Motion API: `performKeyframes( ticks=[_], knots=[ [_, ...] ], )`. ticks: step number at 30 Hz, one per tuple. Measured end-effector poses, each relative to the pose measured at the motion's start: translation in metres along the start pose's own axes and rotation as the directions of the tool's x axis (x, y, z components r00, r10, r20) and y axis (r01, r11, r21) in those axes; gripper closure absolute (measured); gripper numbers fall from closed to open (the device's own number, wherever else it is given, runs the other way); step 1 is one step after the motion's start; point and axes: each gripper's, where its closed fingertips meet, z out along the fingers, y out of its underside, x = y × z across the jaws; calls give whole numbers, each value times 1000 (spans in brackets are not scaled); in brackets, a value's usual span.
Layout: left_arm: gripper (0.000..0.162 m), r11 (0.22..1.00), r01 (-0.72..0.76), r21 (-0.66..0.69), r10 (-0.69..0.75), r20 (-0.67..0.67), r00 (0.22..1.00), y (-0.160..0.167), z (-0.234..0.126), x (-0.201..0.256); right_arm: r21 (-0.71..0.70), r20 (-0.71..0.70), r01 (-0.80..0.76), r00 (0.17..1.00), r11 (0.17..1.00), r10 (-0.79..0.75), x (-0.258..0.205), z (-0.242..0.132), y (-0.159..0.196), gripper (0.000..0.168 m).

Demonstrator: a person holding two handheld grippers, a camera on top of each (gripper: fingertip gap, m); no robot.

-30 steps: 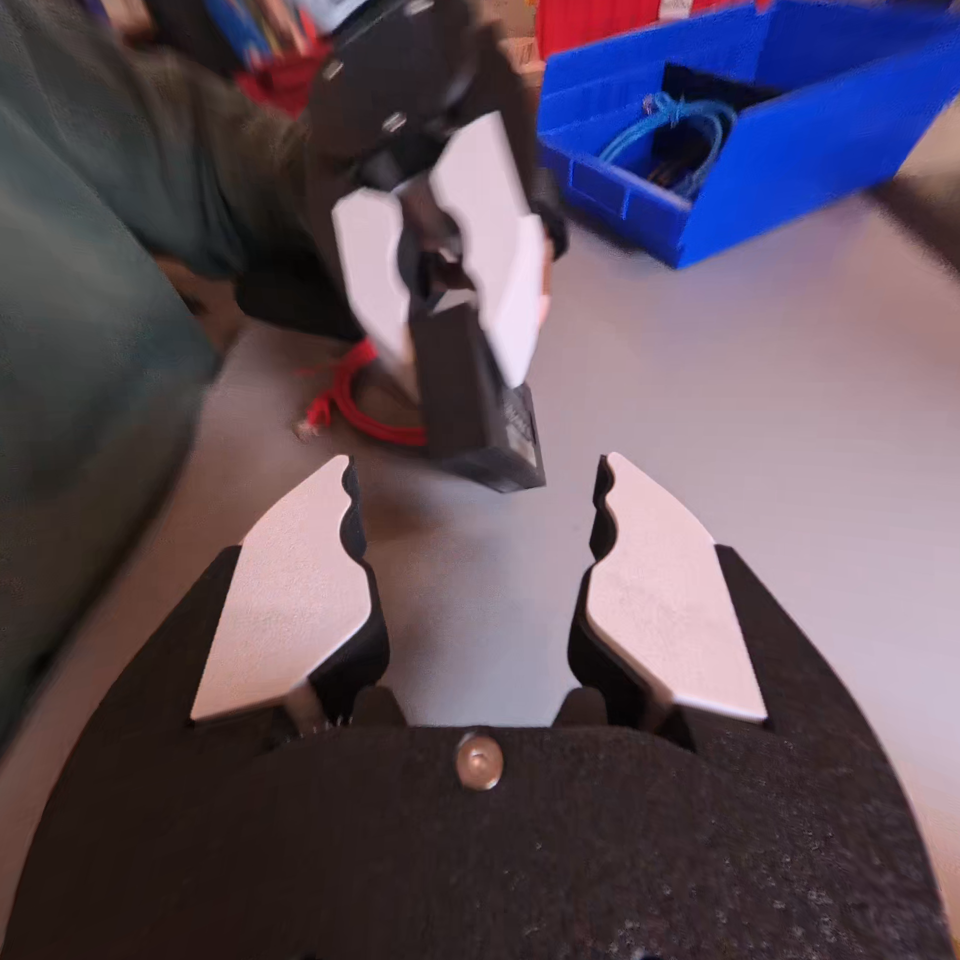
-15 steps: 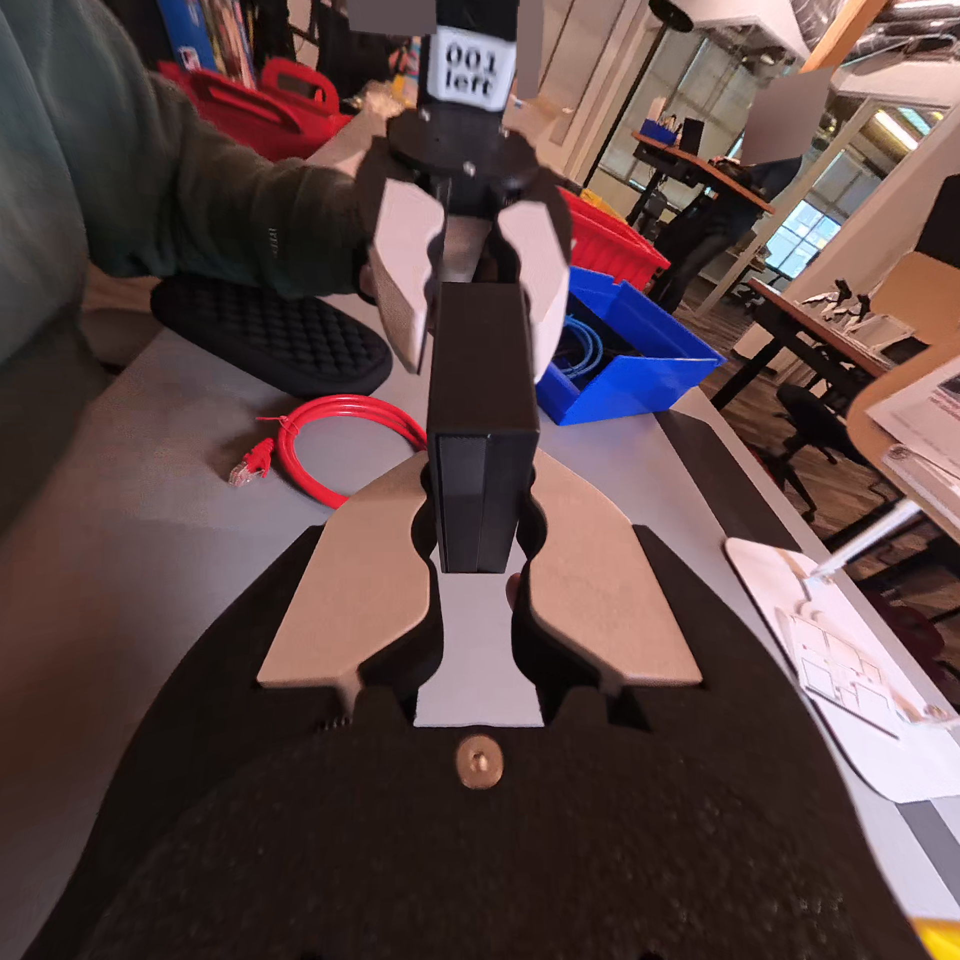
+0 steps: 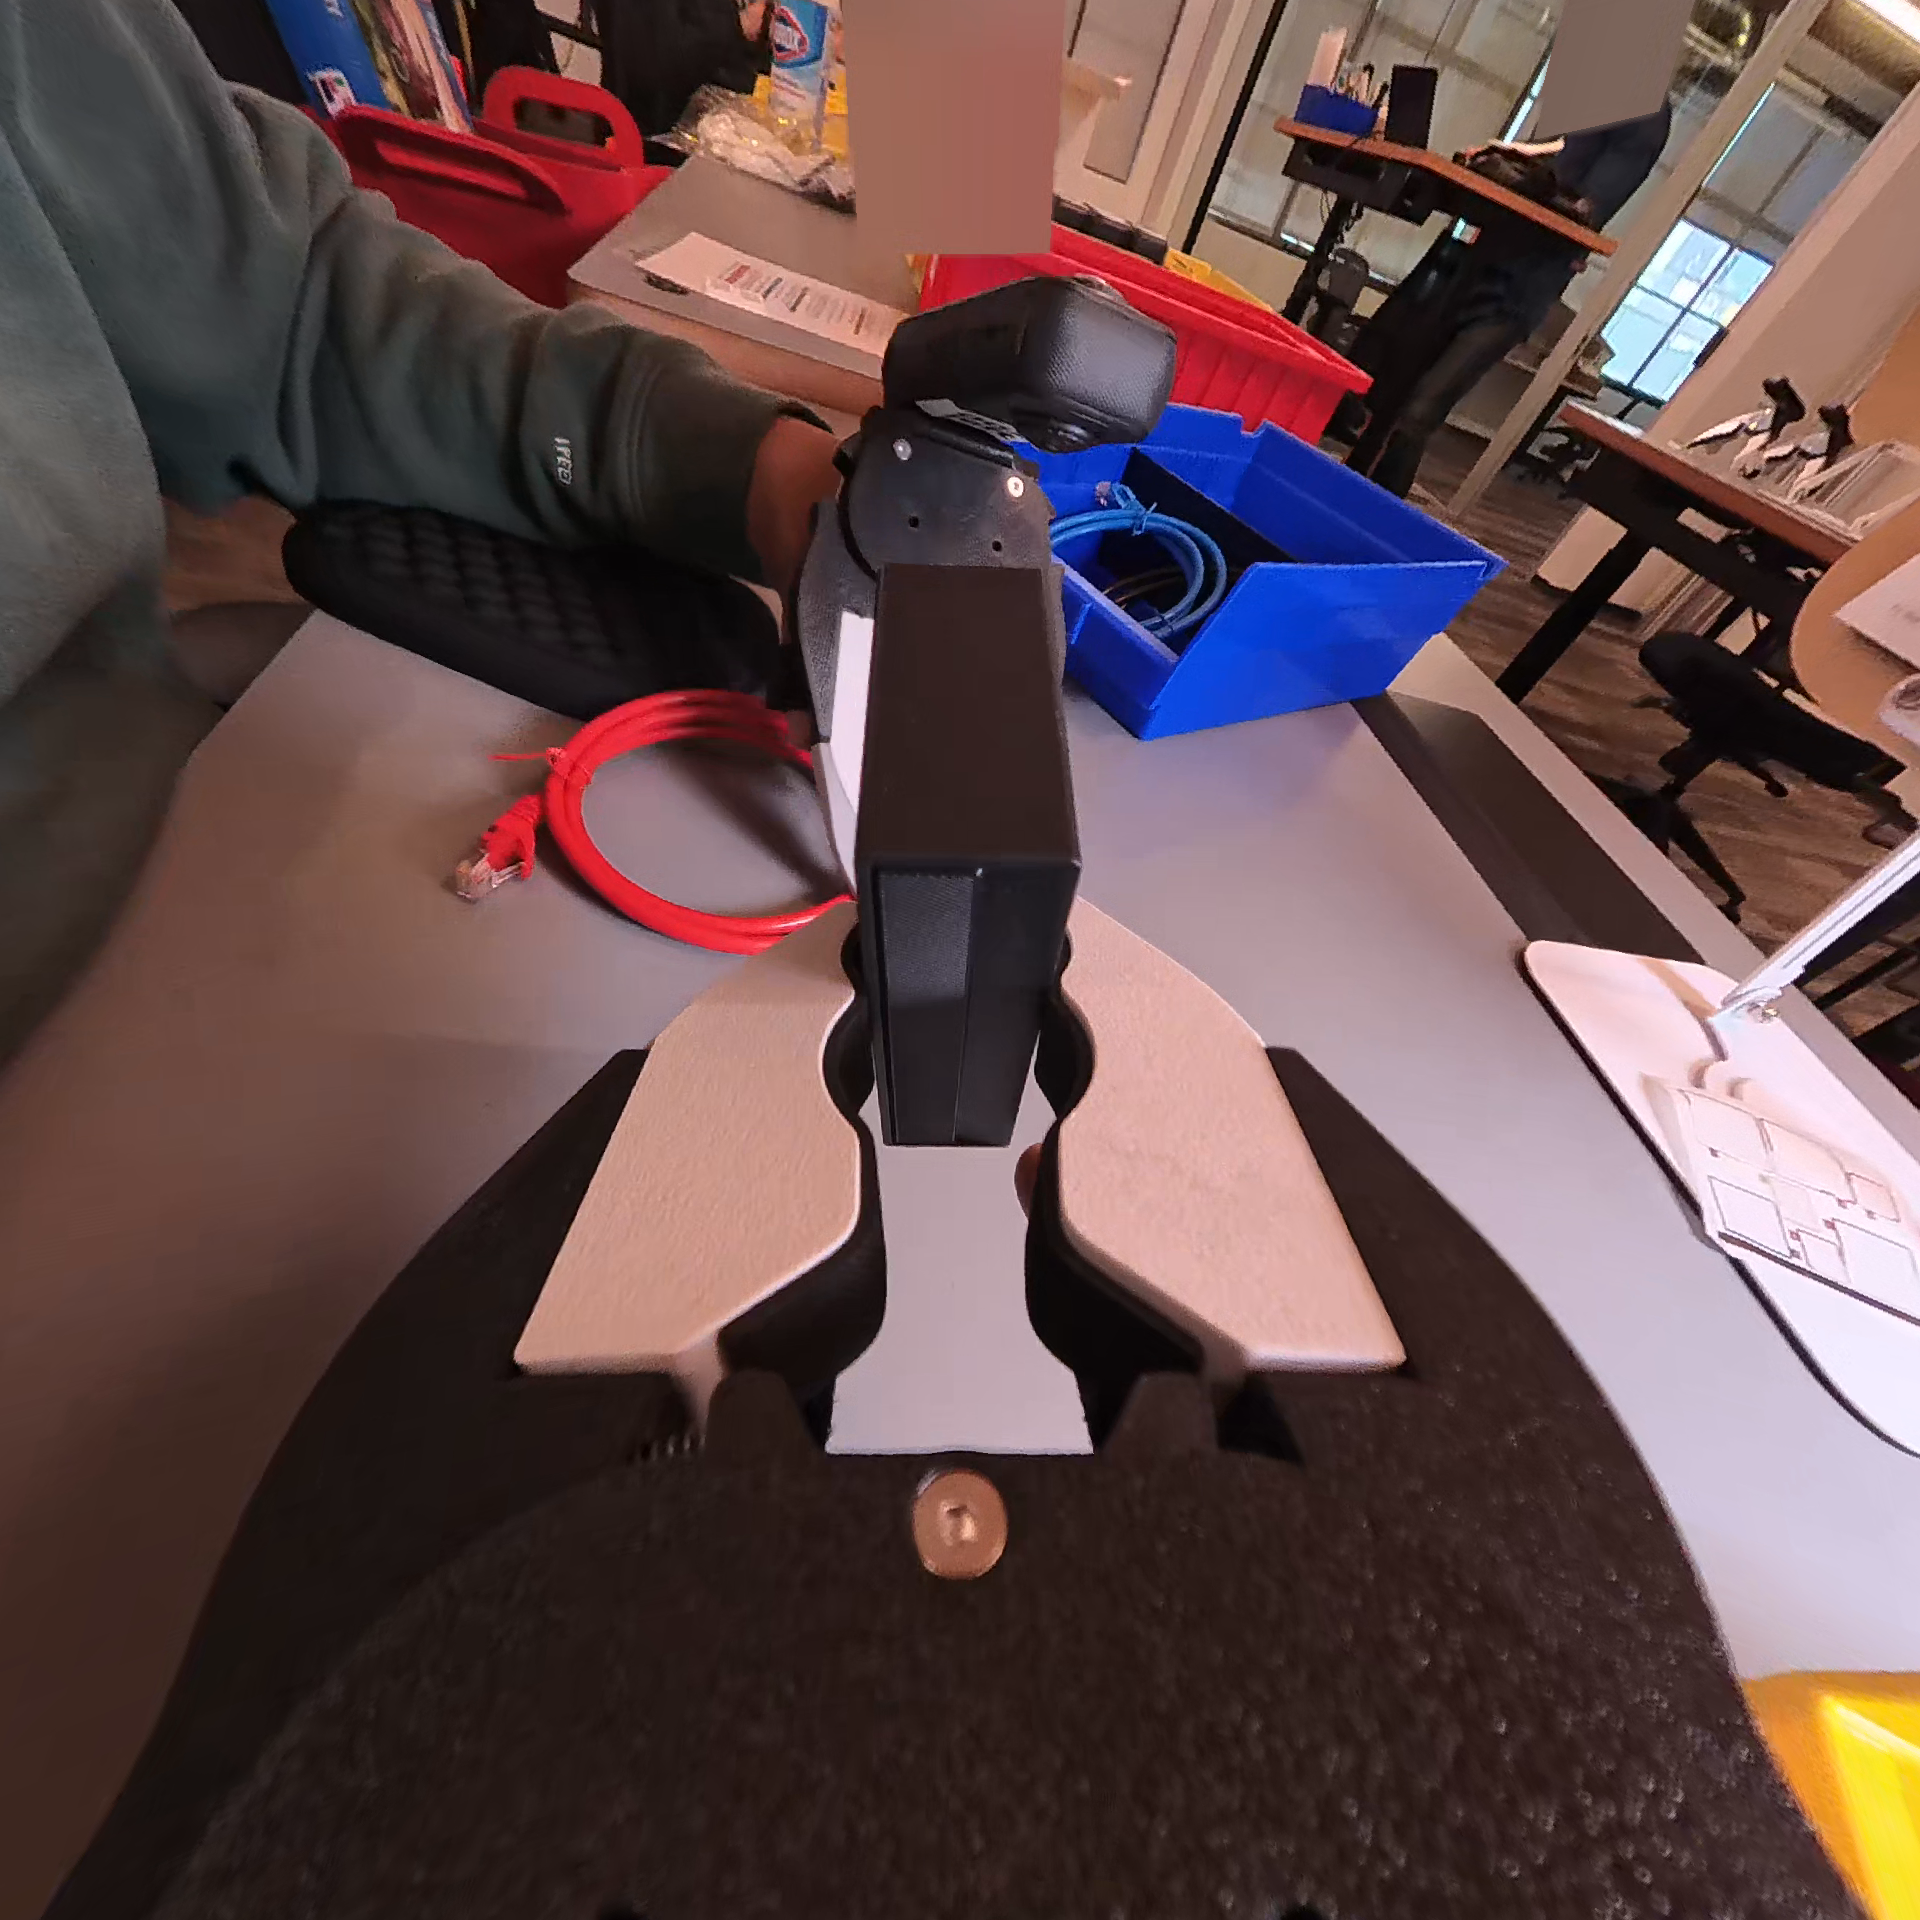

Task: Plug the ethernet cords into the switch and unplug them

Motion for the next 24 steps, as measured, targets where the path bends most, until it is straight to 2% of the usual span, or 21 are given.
performKeyframes(
  ticks=[2, 5, 9, 11, 12, 15, 19, 24],
  knots=[
    [137, 1000, -24, 19, 24, 1, 1000, -4, 5, 3, -6, 0, -11, 1000, 1000, 11, 1, 1, 3, 141],
    [149, 996, -86, 8, 86, 40, 996, -4, 12, 3, -17, -3, -12, 1000, 1000, 12, 2, 1, 7, 141],
    [149, 991, -137, -6, 137, 79, 987, -9, 9, 3, -26, -18, 16, 1000, 1000, -17, 2, 1, 8, 141],
    [149, 990, 33, 136, -17, -116, 993, -36, -6, 26, -28, -35, 80, 996, 996, -81, 2, -1, 7, 141],
    [149, 972, 127, 196, -82, -224, 971, -53, -17, 37, -30, -46, 129, 990, 991, -130, 2, -2, 5, 141],
    [150, 929, 295, 222, -170, -453, 875, -85, -34, 64, -2, -39, 281, 959, 960, -281, -9, -3, -8, 141],
    [150, 909, 381, 166, -232, -559, 796, -91, -34, 76, -3, -7, 425, 905, 905, -425, -26, -1, -15, 140],
    [150, 910, 395, 125, -277, -526, 804, -79, -24, 70, -36, 16, 490, 872, 871, -490, -34, 6, -10, 140]
  ],
)
